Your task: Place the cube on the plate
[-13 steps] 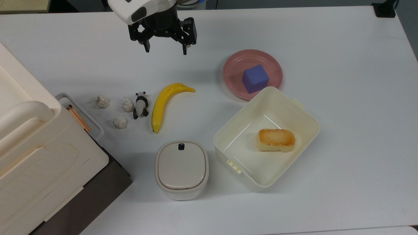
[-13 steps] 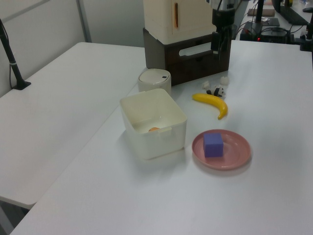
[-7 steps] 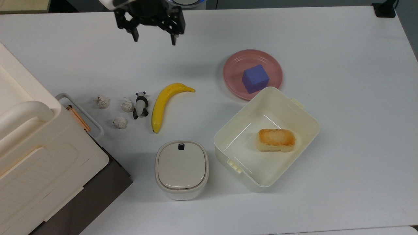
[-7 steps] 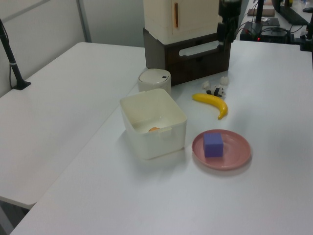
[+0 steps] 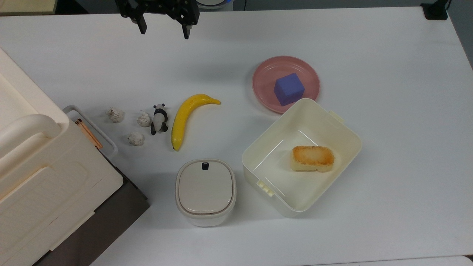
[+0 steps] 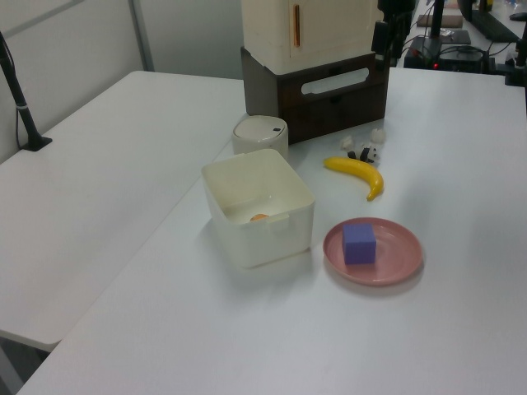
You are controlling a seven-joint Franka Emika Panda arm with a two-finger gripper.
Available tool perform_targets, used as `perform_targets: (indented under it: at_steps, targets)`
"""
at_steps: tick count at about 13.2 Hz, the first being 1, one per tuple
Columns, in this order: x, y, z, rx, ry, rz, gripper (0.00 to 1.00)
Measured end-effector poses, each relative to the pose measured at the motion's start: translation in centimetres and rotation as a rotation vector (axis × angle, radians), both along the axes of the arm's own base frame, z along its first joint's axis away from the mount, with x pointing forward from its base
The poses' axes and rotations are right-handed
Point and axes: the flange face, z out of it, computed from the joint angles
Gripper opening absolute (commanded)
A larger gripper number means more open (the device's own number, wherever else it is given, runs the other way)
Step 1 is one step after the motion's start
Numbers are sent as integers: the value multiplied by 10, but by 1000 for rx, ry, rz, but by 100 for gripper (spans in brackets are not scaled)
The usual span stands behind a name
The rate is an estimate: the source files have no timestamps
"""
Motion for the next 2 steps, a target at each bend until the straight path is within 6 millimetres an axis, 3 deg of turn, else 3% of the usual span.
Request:
perform_targets:
  at_steps: [2]
  targets:
    - [0,-1,0,0,0,-1,100]
